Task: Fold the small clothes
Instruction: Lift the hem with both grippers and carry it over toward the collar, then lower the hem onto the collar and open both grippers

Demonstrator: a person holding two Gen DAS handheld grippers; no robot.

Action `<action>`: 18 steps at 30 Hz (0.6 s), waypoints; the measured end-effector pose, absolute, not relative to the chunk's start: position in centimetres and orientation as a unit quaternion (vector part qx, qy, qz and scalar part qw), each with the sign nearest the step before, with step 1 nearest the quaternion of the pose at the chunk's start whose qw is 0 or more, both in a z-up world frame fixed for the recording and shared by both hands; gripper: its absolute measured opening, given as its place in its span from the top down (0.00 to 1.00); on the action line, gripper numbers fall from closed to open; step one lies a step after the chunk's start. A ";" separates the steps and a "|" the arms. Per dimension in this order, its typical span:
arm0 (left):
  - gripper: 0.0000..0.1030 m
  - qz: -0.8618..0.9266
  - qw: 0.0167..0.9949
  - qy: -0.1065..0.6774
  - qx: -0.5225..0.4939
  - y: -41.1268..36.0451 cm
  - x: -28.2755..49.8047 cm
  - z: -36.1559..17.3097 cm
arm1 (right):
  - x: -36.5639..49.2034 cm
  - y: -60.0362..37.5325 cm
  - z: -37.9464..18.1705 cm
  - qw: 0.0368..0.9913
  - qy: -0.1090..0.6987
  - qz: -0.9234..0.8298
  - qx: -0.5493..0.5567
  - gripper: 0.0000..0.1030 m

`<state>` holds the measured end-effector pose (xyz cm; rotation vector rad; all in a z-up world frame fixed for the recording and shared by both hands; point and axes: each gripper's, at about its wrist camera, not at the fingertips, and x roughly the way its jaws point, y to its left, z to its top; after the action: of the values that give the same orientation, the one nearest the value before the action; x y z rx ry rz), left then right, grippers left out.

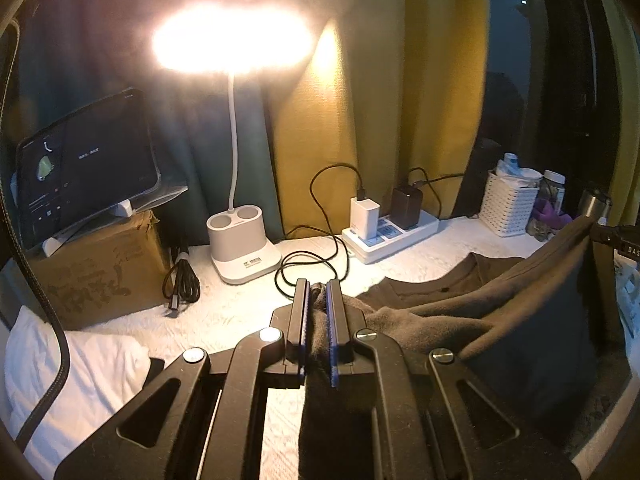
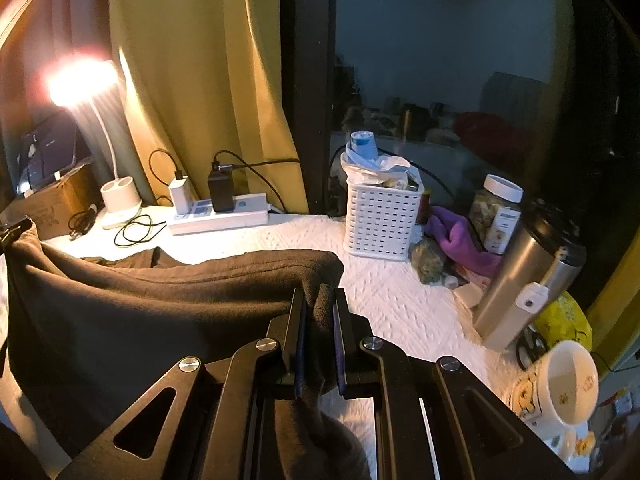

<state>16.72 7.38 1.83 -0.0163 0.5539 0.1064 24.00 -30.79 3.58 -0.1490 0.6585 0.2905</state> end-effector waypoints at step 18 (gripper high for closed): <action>0.94 0.059 0.961 0.269 -0.020 10.0 24.9 -1.8 | 33.9 -28.7 -0.9 0.921 0.352 0.138 -0.095 0.89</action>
<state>24.94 10.02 -1.79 -0.0401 0.5447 0.1194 33.91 -28.74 -0.91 -0.1950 0.7229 0.2844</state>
